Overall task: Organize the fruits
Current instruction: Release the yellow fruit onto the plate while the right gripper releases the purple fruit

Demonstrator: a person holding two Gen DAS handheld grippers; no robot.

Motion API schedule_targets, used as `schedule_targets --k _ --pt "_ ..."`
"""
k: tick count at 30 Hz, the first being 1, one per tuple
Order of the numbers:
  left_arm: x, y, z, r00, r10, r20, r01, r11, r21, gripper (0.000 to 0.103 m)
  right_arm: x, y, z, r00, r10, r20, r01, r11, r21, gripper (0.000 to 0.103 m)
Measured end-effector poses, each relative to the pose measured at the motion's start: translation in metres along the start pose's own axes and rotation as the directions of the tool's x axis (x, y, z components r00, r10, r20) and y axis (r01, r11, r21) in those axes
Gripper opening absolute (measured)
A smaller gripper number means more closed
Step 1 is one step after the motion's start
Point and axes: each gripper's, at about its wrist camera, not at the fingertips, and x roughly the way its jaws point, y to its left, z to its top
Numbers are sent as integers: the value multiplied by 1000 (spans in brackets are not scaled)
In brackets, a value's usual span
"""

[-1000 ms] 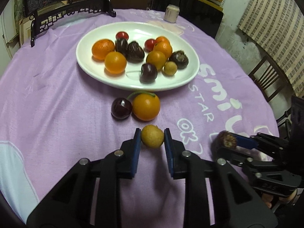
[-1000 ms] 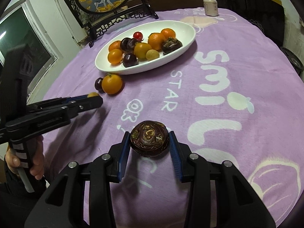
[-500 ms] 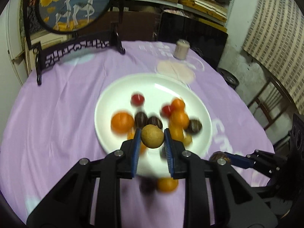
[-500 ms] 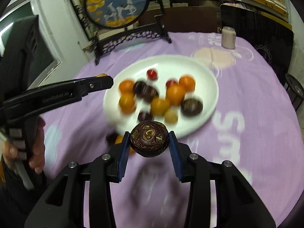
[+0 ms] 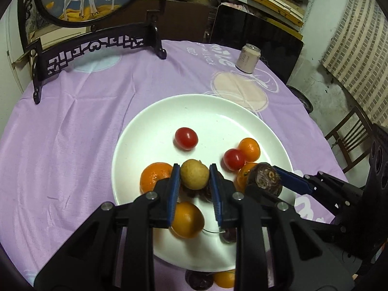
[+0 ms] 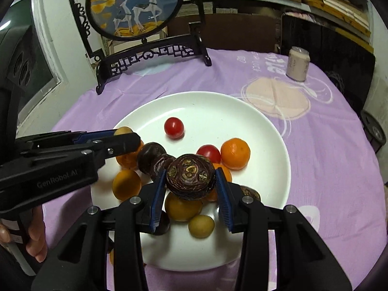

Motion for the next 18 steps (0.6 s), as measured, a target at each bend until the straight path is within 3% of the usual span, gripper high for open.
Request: schedule_targets --k 1,2,4,7,12,18 --pt "-1 0 0 1000 5 6 -5 1000 0 27 -1 3 -1 1000 -17 12 17 1000 -20 45" --pt "-2 0 0 1000 9 13 -9 1000 -4 31 -2 5 -1 999 -36 26 37 999 -34 57" --pt "-5 2 -1 1000 3 23 -3 1000 -20 54 -10 5 -6 996 -67 57 70 996 -49 59" --pt "-14 5 -2 999 -1 44 3 1000 -29 54 -26 0 -16 995 -76 67 77 997 -12 59" --pt "-31 7 -8 997 -31 75 34 999 -39 54 -65 0 -48 998 19 58 -23 998 66 62" --pt "-61 8 -30 991 -90 100 96 994 -59 54 -86 22 -88 999 47 -10 -47 997 61 63"
